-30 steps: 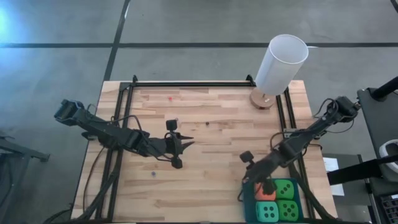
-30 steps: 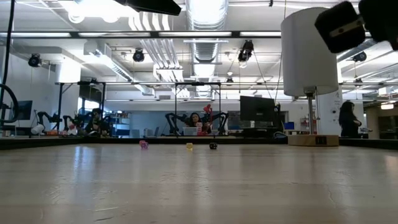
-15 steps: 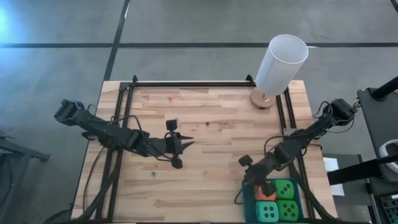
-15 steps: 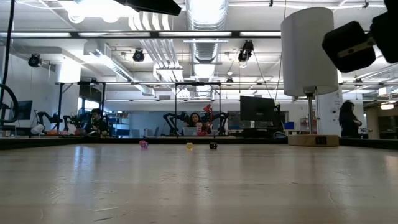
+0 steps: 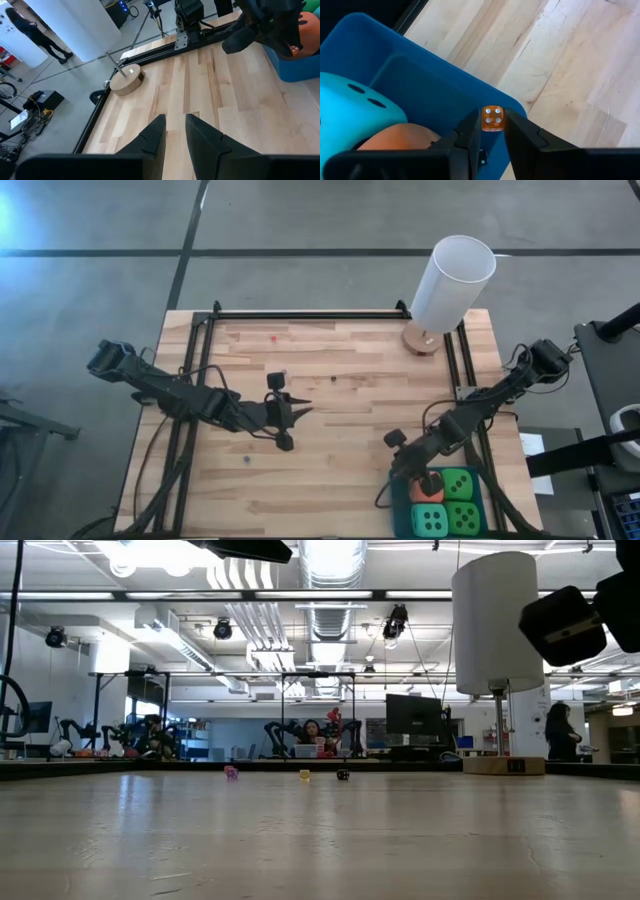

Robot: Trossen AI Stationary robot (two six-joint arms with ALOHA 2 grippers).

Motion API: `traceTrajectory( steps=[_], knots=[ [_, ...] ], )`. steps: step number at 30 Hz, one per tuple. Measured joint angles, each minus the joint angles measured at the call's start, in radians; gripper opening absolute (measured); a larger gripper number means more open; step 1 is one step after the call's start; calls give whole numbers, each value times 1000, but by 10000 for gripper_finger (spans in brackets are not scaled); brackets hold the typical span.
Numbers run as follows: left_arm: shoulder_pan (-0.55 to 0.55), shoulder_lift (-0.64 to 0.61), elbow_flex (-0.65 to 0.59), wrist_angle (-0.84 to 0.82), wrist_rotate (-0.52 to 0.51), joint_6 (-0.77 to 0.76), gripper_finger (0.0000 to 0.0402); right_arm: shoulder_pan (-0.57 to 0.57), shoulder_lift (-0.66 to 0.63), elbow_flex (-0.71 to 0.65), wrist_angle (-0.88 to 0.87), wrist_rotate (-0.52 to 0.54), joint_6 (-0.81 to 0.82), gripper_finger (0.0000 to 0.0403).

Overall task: Pick & Place Dice
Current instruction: Put the small orange die into the blue bin, then put the small black die into the blue bin

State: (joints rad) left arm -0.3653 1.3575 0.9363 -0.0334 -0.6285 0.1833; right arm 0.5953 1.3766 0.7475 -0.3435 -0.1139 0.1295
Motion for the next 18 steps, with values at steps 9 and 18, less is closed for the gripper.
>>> traceTrajectory(
  steps=[9, 18],
  knots=[
    [0, 0, 0, 10, 0, 0, 78, -1, 1, 0, 0, 9, 2, 90],
    [0, 0, 0, 10, 0, 0, 78, 0, 1, 0, 0, 11, 2, 125]
  ],
)
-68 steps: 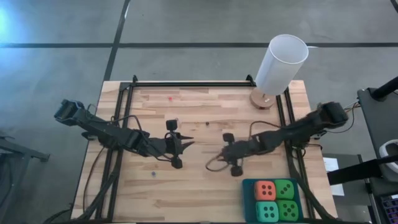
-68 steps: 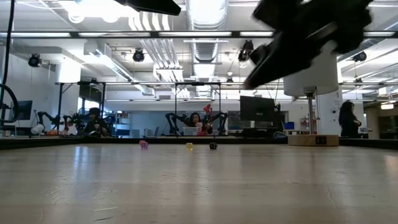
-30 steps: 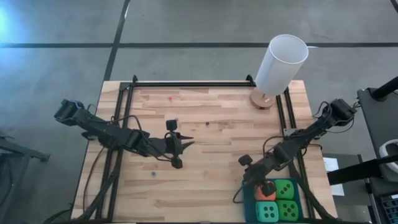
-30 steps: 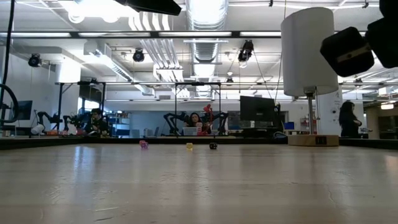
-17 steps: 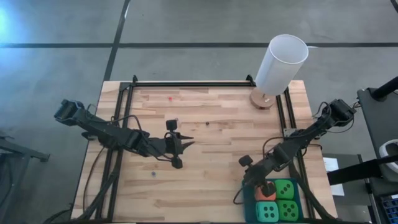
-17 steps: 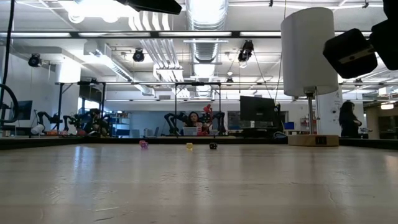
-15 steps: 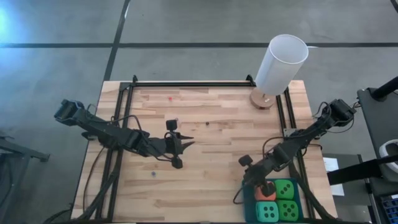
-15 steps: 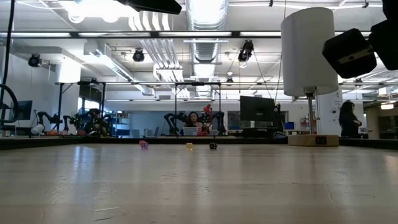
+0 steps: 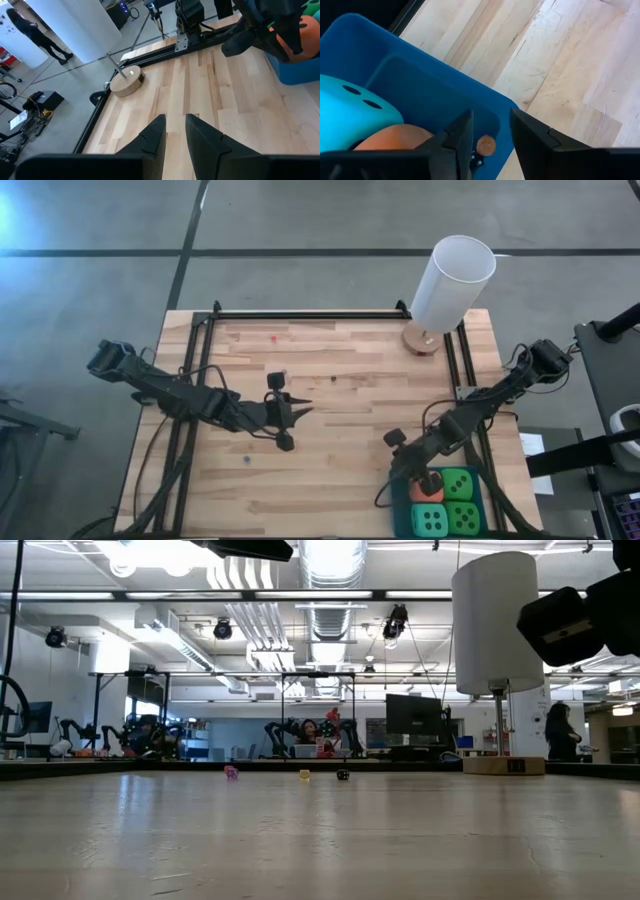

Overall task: Pick & Place Dice
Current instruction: Put the small black die into the blue bin

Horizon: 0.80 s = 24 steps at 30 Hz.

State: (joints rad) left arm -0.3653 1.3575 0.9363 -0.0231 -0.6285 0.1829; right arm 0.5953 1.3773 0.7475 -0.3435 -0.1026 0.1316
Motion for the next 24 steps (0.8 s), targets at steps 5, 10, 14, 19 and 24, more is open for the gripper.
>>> traceTrajectory(
  steps=[5, 10, 14, 19, 24],
  knots=[
    [0, 0, 0, 0, 0, 0, 78, 0, -4, 0, 0, 0, -29, 137],
    [0, 0, 0, 0, 0, 0, 78, 0, -8, 20, 0, 0, -28, 137],
    [0, 0, 0, 0, 0, 0, 78, -3, -8, 56, -1, 7, -58, 129],
    [0, 0, 0, 0, 0, -1, 78, -10, -9, 119, -38, 140, -122, 121],
    [0, 0, 0, 0, 0, -1, 78, -56, -9, 148, -44, 293, -176, 126]
  ],
)
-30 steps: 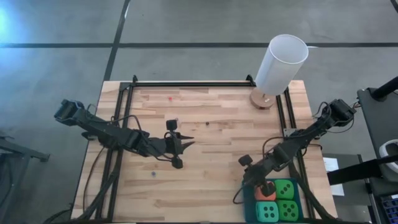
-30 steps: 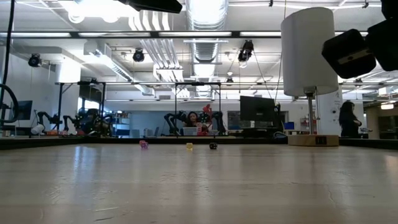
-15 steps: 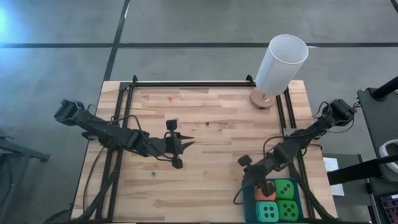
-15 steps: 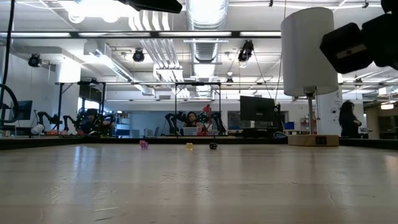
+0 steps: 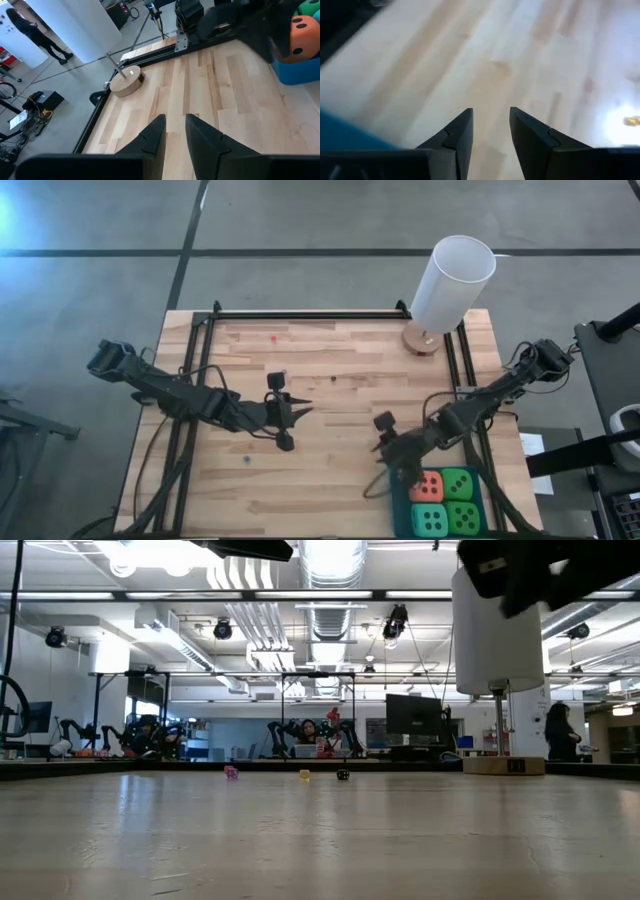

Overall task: Pick & Place Dice
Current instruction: Put the small black die into the blue bin

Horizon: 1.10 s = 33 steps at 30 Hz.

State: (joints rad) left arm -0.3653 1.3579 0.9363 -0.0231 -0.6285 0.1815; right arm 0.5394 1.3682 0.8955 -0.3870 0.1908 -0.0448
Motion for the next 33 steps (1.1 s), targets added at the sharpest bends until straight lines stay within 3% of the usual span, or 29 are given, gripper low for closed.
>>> traceTrajectory(
  steps=[10, 16, 23, 33],
  knots=[
    [0, 0, 0, -7, 0, -6, 78, -196, 0, -63, 16, 14, -5, 121],
    [4, 0, 0, -43, 0, -26, 78, -324, 0, -127, 210, 12, -10, 109],
    [5, 0, 0, -34, 0, -26, 78, -457, 15, -131, 289, 14, 68, 105],
    [5, 0, 0, -34, 0, -26, 78, -520, 129, -131, 459, 12, 64, 147]
  ],
)
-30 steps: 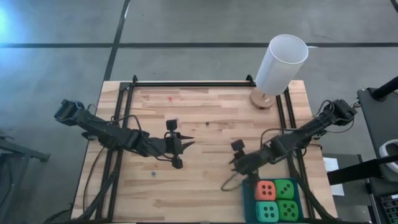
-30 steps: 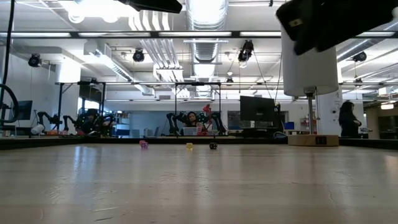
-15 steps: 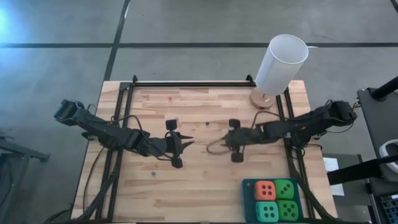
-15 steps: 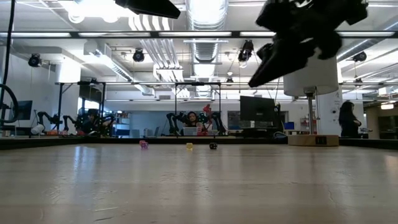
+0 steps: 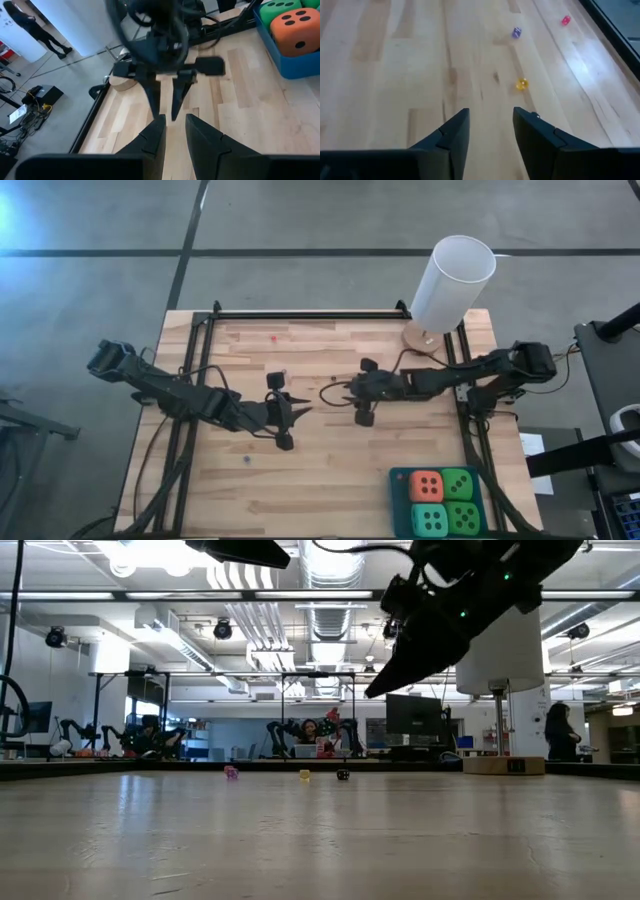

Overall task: Pick & Place Dice
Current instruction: Put the small black die into the blue bin

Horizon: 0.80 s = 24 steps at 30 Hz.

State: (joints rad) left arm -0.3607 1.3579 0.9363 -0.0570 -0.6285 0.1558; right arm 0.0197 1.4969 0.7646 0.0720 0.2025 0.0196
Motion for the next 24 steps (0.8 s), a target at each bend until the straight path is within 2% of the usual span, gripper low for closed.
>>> traceTrajectory(
  steps=[9, 14, 24],
  knots=[
    [0, 0, 0, 0, 0, 0, 78, -105, 187, 59, 100, 10, 120, 188],
    [0, 0, 0, 0, 0, 0, 78, -155, 286, 114, 98, 10, 194, 192],
    [0, 0, 0, -4, 0, 0, 78, -198, 392, 193, 74, 27, 184, 186]
  ],
)
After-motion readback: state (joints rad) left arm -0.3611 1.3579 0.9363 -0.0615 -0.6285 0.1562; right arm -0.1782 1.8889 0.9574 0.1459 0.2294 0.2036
